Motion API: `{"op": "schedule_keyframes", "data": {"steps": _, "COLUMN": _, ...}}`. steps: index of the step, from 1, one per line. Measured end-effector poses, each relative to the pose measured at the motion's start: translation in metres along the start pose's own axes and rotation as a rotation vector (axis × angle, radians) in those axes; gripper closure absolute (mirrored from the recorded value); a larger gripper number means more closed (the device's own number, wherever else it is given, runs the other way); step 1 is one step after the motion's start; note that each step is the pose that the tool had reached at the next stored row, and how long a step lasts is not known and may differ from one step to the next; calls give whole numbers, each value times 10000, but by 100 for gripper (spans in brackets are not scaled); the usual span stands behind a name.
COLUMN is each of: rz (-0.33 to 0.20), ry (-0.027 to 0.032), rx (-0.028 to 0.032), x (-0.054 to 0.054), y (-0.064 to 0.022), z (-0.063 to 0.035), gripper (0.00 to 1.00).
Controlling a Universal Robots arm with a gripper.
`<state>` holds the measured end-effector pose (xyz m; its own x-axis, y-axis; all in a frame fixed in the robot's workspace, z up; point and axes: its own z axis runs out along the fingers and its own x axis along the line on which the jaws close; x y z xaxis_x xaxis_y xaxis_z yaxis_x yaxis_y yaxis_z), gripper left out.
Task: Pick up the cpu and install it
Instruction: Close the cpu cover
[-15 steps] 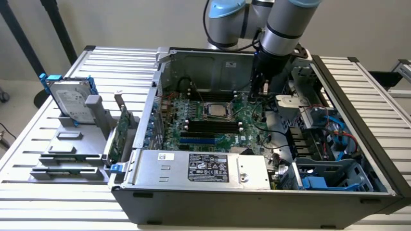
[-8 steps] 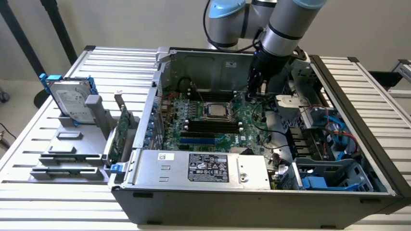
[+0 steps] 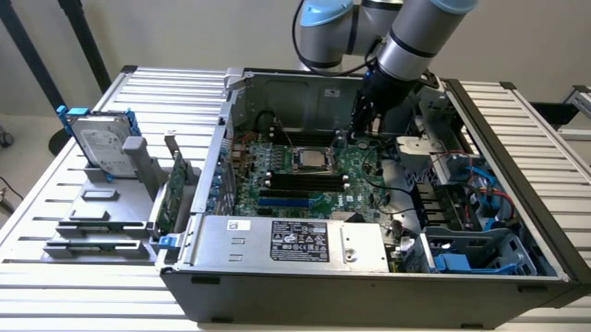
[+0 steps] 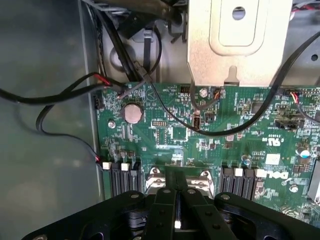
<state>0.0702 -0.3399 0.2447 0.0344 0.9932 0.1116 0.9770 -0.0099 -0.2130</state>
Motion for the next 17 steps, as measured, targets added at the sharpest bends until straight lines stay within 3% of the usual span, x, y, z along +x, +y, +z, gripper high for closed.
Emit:
{"op": "schedule_keyframes", "data": {"steps": 5, "rz": -56, "ry": -24, "rx": 291, "x": 0, "y": -13, "z": 2, "gripper": 89}}
{"op": "schedule_keyframes", "data": {"steps": 14, "rz": -166, "ry": -58, "rx": 642, "x": -4, "y": -101, "z": 24, "gripper": 89}}
{"op": "schedule_keyframes", "data": {"steps": 17, "rz": -178, "ry": -67, "rx": 784, "x": -6, "y": -145, "z": 37, "gripper": 89}}
